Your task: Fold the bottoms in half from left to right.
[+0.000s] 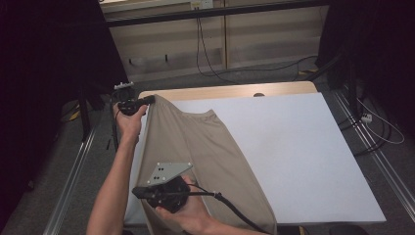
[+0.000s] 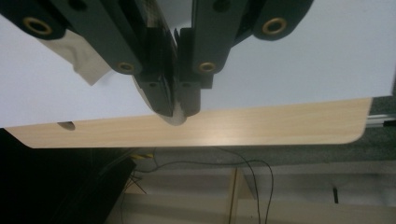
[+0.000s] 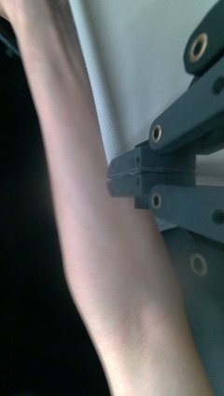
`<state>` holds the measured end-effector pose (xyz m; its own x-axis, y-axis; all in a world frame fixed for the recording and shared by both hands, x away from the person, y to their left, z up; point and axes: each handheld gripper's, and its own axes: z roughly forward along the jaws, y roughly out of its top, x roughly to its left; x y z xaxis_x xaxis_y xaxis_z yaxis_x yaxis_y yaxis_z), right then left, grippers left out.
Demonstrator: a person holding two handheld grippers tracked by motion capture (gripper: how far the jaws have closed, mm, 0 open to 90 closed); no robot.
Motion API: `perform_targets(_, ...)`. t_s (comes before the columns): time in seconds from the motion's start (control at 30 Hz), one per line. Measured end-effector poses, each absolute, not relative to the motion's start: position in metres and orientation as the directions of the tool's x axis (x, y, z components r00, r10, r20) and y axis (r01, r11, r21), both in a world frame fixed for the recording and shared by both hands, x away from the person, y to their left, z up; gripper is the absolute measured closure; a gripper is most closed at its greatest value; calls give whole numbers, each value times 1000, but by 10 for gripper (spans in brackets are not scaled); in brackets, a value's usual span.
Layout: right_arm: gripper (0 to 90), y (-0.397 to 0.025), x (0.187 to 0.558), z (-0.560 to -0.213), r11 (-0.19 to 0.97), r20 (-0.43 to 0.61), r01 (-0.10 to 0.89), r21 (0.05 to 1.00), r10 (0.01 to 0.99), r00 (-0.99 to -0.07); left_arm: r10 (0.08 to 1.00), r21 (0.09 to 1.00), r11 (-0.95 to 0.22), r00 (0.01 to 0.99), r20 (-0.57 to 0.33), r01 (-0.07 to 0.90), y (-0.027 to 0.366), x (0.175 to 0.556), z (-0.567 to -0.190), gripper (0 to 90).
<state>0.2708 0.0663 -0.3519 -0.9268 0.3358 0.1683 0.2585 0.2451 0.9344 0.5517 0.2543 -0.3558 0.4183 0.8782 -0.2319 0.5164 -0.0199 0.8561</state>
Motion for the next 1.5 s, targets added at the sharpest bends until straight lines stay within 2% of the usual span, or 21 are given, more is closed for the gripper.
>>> perform_targets(0.2, 900, 71, 272, -333, 210, 153, 226, 951, 315, -937, 893, 867, -11, 395, -216, 498, 270, 548, -339, 862)
perform_targets(0.43, 900, 66, 272, -345, 214, 176, 252, 944, 319, -931, 895, 857, -23, 393, -212, 515, 265, 551, -350, 862)
perform_targets(0.67, 900, 33, 273, -363, 164, 237, 309, 937, 354, -905, 882, 846, -51, 421, -211, 530, 237, 555, -362, 862)
perform_targets(0.87, 900, 10, 272, -365, 155, 275, 347, 925, 357, -893, 872, 845, -69, 443, -207, 531, 216, 556, -367, 862)
perform_targets(1.07, 900, -17, 268, -372, 183, 244, 341, 922, 409, -879, 872, 838, -99, 453, -187, 537, 194, 559, -380, 859)
perform_targets(1.23, 900, -41, 268, -386, 187, 279, 392, 901, 443, -852, 867, 828, -126, 466, -175, 547, 179, 560, -389, 859)
perform_targets(1.5, 900, -78, 260, -400, 179, 283, 420, 890, 508, -814, 858, 807, -149, 480, -181, 571, 155, 563, -408, 859)
